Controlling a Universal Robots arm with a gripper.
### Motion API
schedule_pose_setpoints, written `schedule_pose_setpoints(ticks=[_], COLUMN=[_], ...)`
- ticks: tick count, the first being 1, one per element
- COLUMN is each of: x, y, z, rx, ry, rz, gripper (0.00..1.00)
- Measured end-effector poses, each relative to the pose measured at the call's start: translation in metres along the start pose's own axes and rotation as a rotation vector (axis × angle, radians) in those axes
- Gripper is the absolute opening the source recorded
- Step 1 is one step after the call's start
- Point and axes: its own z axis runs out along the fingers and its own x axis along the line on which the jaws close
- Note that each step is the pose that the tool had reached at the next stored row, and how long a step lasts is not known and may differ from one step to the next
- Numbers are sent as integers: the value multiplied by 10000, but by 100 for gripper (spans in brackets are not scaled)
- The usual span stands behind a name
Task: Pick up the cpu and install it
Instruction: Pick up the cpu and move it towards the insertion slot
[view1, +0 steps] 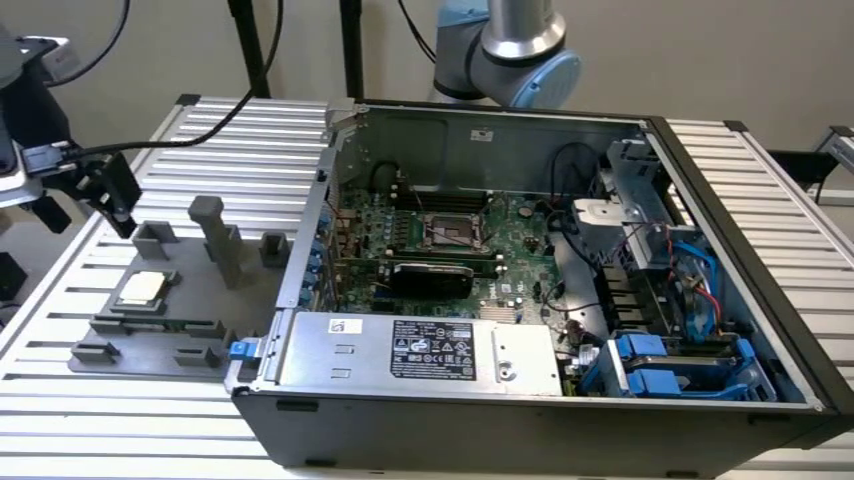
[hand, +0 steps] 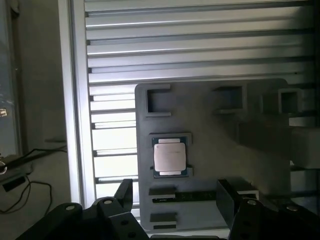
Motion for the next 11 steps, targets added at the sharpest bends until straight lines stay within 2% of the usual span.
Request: schedule_pose_setpoints(ticks=[11], x=[-64], y=[-102], z=[198], rx=[-1], ry=[-2], rz=[0], gripper=[77])
